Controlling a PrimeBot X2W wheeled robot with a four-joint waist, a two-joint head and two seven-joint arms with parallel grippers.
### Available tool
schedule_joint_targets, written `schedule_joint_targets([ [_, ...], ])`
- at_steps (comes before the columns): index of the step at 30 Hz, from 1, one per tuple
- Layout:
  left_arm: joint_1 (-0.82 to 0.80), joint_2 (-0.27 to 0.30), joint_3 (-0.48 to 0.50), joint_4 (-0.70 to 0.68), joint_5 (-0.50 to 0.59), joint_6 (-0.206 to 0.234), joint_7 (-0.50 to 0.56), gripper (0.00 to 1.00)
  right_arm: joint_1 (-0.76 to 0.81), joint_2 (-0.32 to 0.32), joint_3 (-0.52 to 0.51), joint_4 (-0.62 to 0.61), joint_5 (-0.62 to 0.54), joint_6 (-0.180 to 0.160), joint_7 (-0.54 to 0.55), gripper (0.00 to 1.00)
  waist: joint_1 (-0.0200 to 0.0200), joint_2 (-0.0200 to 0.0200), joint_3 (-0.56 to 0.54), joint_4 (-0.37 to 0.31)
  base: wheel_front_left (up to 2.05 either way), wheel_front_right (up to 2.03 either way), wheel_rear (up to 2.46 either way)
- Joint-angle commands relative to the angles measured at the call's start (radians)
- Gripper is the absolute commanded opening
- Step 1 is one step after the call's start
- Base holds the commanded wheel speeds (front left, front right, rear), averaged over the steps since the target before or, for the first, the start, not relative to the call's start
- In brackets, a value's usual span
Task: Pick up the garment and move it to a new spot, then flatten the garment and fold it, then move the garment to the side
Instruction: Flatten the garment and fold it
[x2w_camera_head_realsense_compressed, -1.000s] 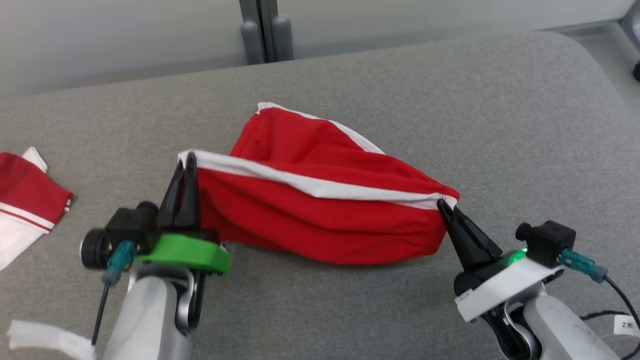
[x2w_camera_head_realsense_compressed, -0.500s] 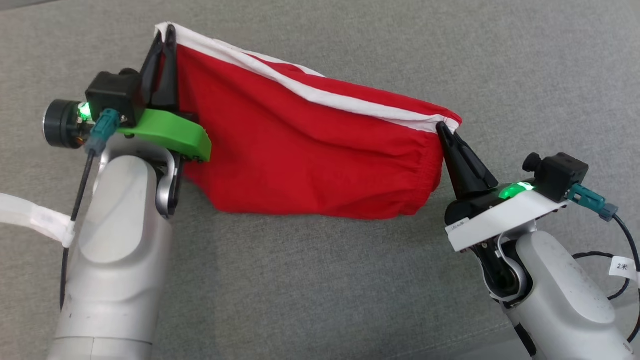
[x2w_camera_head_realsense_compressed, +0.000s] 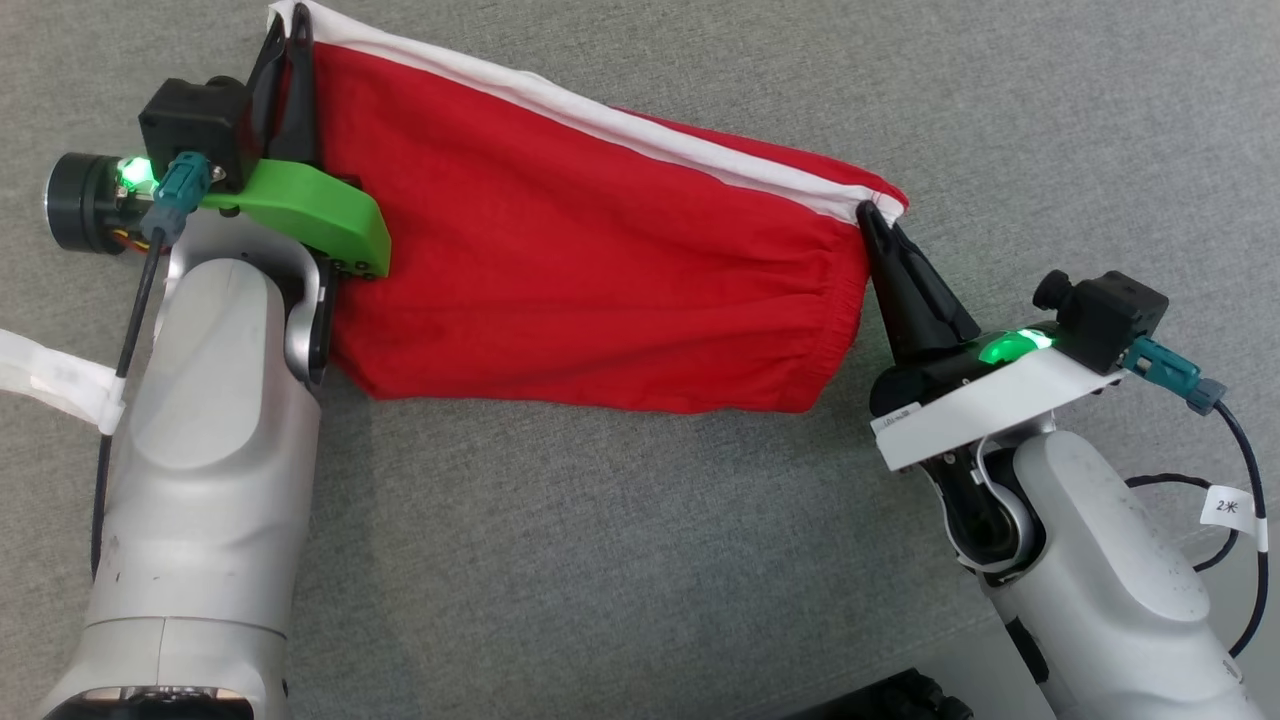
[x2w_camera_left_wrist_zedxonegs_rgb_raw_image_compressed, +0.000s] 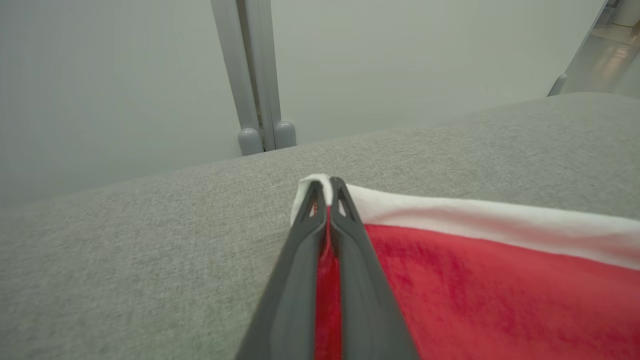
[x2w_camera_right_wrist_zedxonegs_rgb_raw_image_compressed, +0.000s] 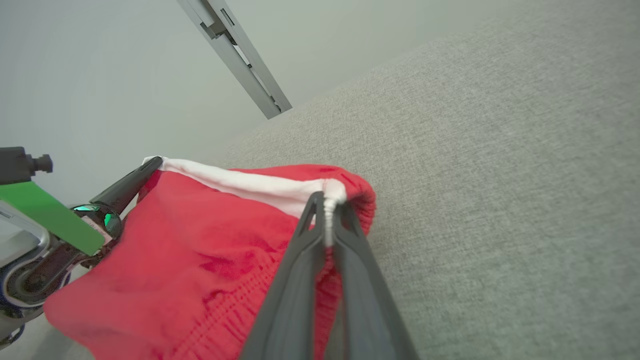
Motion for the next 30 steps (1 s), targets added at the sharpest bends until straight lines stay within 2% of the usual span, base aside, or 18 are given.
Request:
schedule_joint_targets([
  [1,-0.004,0.001,-0.001,0.009,-0.003,0.005,-0.001,0.25,-0.007,-0.003,-0.006,0.006,-0.013,-0.001,-0.005,0.29,-0.0001,-0.0001,-0.003,0.002,0.0,0.0,0.0],
  [2,0.003,-0.002,-0.003,0.011,-0.005,0.004,-0.001,0.86,-0.005,-0.004,-0.009,0.007,-0.022,-0.001,-0.005,0.62,-0.0001,-0.0001,-0.007,0.005,0.0,0.0,0.0],
  [3,0.01,-0.004,-0.005,0.012,-0.006,0.003,-0.001,1.0,-0.002,-0.004,-0.017,0.009,-0.031,-0.001,-0.005,1.0,-0.0001,-0.0001,-0.011,0.008,0.0,0.0,0.0],
  [15,0.111,-0.024,0.007,0.026,-0.052,-0.007,-0.001,1.0,0.088,0.011,-0.144,0.031,-0.196,-0.001,-0.005,1.0,-0.0001,-0.0001,-0.117,0.04,0.0,0.0,0.0],
  [23,0.123,-0.028,-0.003,0.183,-0.082,-0.012,0.002,1.0,0.139,0.037,-0.248,0.054,-0.313,-0.001,-0.005,1.0,-0.0001,-0.0001,-0.172,0.05,0.0,0.0,0.0],
  [29,0.085,-0.029,-0.023,0.332,-0.109,-0.015,0.075,1.0,0.148,0.048,-0.291,0.068,-0.376,-0.001,-0.005,1.0,-0.0001,-0.0001,-0.191,0.051,0.0,0.0,0.0],
  [30,0.081,-0.03,-0.028,0.352,-0.112,-0.016,0.089,0.9,0.149,0.05,-0.296,0.071,-0.387,-0.001,-0.005,1.0,-0.0001,-0.0001,-0.193,0.051,0.0,0.0,0.0],
])
